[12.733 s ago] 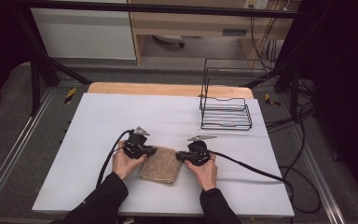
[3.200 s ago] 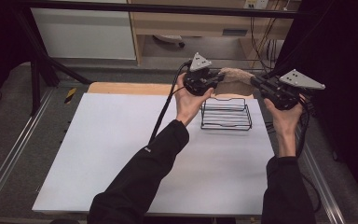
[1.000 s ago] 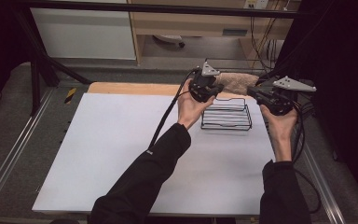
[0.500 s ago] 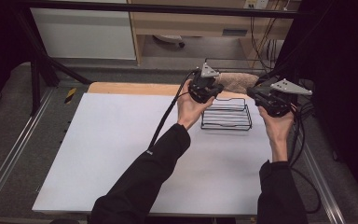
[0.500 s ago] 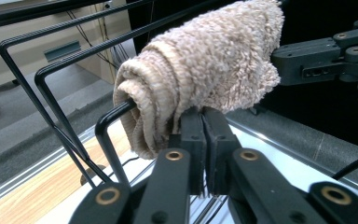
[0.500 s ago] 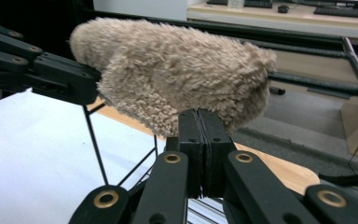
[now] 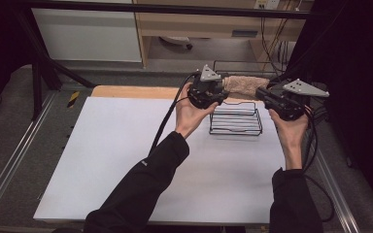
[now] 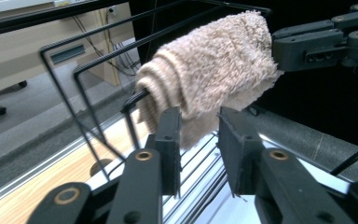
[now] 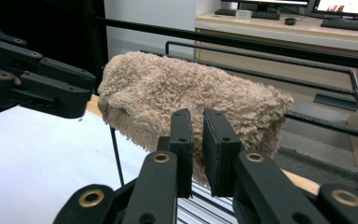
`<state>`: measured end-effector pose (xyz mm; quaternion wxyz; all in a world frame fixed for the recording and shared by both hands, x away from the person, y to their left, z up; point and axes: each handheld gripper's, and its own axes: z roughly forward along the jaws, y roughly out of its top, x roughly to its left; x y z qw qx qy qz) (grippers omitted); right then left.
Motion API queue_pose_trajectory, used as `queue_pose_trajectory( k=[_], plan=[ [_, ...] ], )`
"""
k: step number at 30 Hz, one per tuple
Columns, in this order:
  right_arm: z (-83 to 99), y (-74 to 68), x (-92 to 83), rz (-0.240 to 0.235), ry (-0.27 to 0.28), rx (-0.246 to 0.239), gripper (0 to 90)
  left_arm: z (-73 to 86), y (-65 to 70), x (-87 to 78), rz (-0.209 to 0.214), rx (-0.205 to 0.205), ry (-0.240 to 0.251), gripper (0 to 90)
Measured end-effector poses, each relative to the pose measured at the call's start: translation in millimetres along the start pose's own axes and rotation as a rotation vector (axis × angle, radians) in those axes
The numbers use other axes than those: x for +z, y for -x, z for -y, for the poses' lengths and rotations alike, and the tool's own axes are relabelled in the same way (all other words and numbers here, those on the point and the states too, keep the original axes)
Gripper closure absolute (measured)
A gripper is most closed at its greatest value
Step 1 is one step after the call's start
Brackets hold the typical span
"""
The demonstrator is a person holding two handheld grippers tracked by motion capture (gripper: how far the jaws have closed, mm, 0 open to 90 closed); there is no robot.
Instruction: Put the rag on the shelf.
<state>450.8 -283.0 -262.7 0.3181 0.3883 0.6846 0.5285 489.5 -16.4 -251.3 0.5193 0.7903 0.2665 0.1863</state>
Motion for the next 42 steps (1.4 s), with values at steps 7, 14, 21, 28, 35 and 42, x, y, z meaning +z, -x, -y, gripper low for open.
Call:
queue_pose_trajectory(
  k=[7,14,21,28,35,42],
  plan=[
    [-4.3,-4.4,0.1,-0.011,0.002,0.006,73.0,10.7,-8.5,-17.6,-0.002,-0.024,-0.02,59.2],
    [-3.7,-11.8,-6.2,-0.023,-0.004,0.026,56.0,30.6,-17.9,-36.3,-0.012,-0.038,-0.049,48.0],
    [0.5,-16.9,-13.1,-0.021,-0.021,0.047,34.3,59.3,-30.9,-57.4,-0.012,-0.06,-0.076,37.7],
    [13.0,-26.3,-13.1,-0.049,-0.059,0.061,16.6,95.5,-42.4,-82.8,-0.032,-0.076,-0.098,31.0],
    [39.4,-42.1,-8.1,-0.087,-0.11,0.057,7.8,137.7,-50.3,-111.4,-0.05,-0.091,-0.135,25.6],
    [74.8,-56.2,-1.9,-0.108,-0.168,0.067,2.5,180.1,-58.0,-134.1,-0.064,-0.124,-0.18,17.9]
  ],
)
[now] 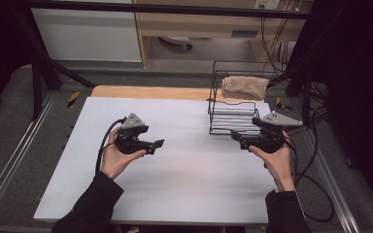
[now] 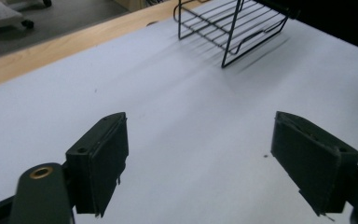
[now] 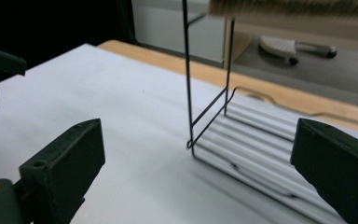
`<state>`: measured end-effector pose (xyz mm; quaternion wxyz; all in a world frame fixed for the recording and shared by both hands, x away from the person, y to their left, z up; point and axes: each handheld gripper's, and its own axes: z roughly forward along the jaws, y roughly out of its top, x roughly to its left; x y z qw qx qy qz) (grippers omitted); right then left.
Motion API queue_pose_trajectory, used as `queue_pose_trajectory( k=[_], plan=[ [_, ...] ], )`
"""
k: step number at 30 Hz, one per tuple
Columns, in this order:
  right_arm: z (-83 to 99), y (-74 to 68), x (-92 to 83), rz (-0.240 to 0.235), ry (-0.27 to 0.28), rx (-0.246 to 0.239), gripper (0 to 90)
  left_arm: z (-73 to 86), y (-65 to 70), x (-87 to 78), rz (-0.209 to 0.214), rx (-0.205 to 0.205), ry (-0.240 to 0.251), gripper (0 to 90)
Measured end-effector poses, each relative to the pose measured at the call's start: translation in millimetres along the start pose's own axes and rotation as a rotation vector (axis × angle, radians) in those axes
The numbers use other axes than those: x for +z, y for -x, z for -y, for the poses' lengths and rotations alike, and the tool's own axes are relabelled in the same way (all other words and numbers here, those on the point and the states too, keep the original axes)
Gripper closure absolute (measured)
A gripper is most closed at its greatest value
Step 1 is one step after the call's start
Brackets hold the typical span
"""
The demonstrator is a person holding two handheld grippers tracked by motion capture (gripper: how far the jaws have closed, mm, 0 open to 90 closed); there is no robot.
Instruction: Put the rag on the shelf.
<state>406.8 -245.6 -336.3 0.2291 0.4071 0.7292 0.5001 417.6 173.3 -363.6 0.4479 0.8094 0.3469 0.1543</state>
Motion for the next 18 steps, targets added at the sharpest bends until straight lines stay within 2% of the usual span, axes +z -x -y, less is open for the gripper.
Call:
queue_pose_trajectory(
  k=[8,11,13,18],
  plan=[
    [35.1,-0.7,5.4,-0.031,-0.052,0.041,0.7,48.1,-12.4,-14.0,-0.037,-0.038,-0.019,12.6],
    [47.2,-0.3,4.3,-0.051,-0.071,0.045,0.5,61.0,-15.4,-20.7,-0.055,-0.042,-0.025,11.4],
    [55.6,1.0,3.1,-0.07,-0.081,0.064,0.5,68.4,-17.8,-25.7,-0.066,-0.046,-0.029,10.5],
    [76.9,2.9,1.0,-0.091,-0.11,0.078,0.5,85.0,-23.5,-35.9,-0.064,-0.067,-0.022,8.8]
  ],
)
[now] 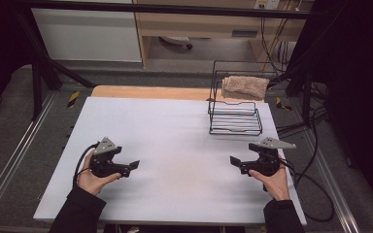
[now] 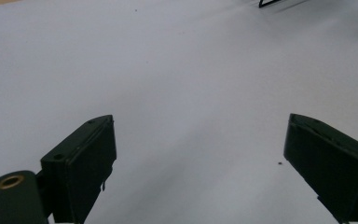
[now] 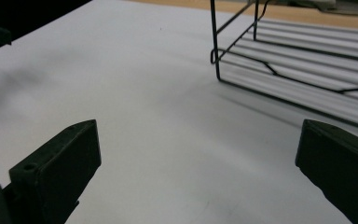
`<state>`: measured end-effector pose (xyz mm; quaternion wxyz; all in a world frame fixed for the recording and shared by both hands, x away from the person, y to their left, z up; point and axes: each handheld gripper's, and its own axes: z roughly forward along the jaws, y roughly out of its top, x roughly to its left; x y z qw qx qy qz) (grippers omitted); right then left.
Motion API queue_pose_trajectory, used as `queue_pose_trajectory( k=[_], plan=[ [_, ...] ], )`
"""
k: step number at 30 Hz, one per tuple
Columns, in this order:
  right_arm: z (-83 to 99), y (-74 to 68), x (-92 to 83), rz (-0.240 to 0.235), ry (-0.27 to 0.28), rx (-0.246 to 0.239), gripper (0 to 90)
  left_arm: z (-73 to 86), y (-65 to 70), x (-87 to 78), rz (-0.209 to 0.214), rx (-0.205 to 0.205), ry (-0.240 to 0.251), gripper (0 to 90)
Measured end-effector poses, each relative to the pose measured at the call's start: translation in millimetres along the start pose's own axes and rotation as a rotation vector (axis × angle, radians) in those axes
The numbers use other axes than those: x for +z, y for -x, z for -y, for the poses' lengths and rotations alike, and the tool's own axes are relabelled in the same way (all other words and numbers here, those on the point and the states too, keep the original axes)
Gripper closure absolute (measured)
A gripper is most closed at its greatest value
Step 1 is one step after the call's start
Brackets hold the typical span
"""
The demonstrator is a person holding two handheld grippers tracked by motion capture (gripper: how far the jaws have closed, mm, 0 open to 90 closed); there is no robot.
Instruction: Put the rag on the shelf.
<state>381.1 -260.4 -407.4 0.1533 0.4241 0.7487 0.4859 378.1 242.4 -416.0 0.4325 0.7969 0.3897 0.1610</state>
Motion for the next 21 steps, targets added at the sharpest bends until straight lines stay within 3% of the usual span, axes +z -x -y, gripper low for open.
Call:
queue_pose_trajectory(
  k=[10,21],
  plan=[
    [36.6,8.9,-2.2,-0.014,-0.064,0.018,0.5,24.9,-8.5,-10.9,0.019,-0.002,0.01,8.5],
    [43.6,9.5,-4.2,-0.027,-0.073,0.007,0.5,32.8,-12.1,-11.8,0.018,-0.015,0.004,8.5]
  ],
)
